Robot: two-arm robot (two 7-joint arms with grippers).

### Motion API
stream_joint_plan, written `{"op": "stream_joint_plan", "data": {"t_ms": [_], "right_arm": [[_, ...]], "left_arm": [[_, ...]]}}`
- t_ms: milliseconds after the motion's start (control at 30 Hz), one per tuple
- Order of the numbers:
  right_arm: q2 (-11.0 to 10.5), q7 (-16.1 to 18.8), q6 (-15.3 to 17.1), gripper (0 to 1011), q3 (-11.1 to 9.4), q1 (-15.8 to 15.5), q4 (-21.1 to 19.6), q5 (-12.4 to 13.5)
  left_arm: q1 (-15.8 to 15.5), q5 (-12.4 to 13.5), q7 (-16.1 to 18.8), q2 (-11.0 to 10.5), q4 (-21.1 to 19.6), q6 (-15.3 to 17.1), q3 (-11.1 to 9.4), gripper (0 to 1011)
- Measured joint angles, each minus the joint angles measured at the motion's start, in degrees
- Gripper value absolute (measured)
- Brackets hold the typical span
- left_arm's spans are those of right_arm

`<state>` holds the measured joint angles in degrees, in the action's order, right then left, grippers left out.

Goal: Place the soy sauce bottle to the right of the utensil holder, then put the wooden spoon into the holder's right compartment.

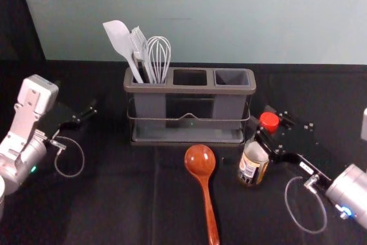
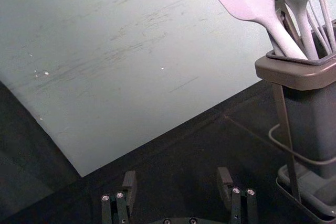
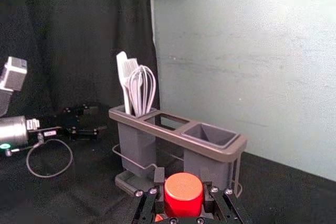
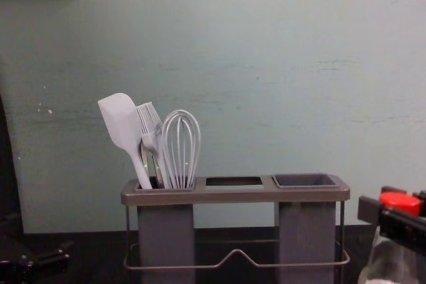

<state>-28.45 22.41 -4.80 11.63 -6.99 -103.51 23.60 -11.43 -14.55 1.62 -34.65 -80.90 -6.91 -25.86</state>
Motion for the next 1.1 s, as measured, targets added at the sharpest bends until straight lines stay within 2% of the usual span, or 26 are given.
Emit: {"op": "stream_joint_plan", "data": {"t_ms": [300, 533, 833, 1100], "right_arm": [[-2.4, 2.06, 1.13, 393, -2.11, 0.03, -1.36, 2.08], [-4.3, 3.34, 1.48, 392, -3.63, 1.59, 1.04, 3.65], [-5.17, 5.6, -0.59, 393, -3.4, 4.96, 5.44, 3.78], [-4.25, 6.45, -1.68, 393, -1.97, 8.98, 9.62, 3.62]], "left_arm": [[0.0, 0.0, 0.0, 0.0, 0.0, 0.0, 0.0, 1005], [0.0, 0.0, 0.0, 0.0, 0.0, 0.0, 0.0, 1005], [0.0, 0.0, 0.0, 0.0, 0.0, 0.0, 0.0, 1005], [0.0, 0.0, 0.0, 0.0, 0.0, 0.0, 0.0, 1005]]}}
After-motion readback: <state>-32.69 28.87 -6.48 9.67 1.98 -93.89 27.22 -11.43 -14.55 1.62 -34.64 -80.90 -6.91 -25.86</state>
